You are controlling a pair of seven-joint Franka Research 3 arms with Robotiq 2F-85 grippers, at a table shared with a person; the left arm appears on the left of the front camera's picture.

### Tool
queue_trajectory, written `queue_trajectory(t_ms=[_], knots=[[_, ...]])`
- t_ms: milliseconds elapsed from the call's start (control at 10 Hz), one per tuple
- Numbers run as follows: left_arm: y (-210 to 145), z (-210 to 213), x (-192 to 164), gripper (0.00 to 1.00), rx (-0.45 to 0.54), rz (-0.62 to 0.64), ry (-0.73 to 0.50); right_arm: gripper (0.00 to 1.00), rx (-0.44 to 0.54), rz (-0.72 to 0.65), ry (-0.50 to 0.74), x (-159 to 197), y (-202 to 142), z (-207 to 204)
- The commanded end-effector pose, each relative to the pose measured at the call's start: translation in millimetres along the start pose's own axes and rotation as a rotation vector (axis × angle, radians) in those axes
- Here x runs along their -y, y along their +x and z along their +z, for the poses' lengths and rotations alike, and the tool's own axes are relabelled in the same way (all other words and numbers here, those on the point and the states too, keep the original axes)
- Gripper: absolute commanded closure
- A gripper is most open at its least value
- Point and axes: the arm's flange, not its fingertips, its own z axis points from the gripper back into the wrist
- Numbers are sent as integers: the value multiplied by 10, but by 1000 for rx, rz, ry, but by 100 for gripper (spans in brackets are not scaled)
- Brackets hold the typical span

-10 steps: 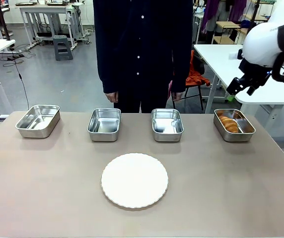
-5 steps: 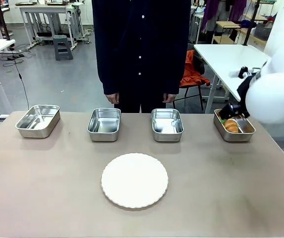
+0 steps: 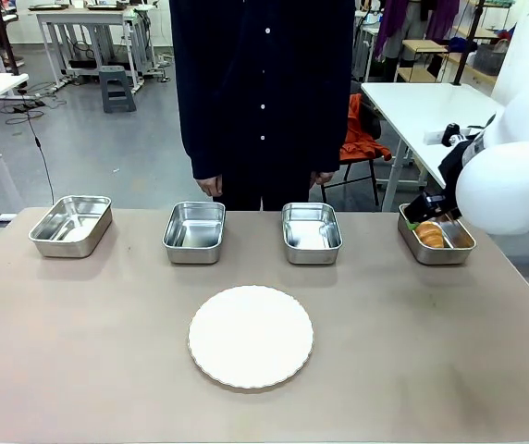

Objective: Place the bread in the container.
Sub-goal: Place the Butter Roll into the Airtight Container indicated by the human.

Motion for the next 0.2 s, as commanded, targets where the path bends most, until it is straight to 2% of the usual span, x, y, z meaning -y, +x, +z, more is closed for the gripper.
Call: queue_trajectory(t_ms=[0, 100], knots=[[-1, 0, 7, 0, 1, -2, 1, 0, -1, -1, -1, 2, -10, 4], [-1, 0, 7, 0, 1, -2, 1, 0, -1, -1, -1, 2, -10, 4]])
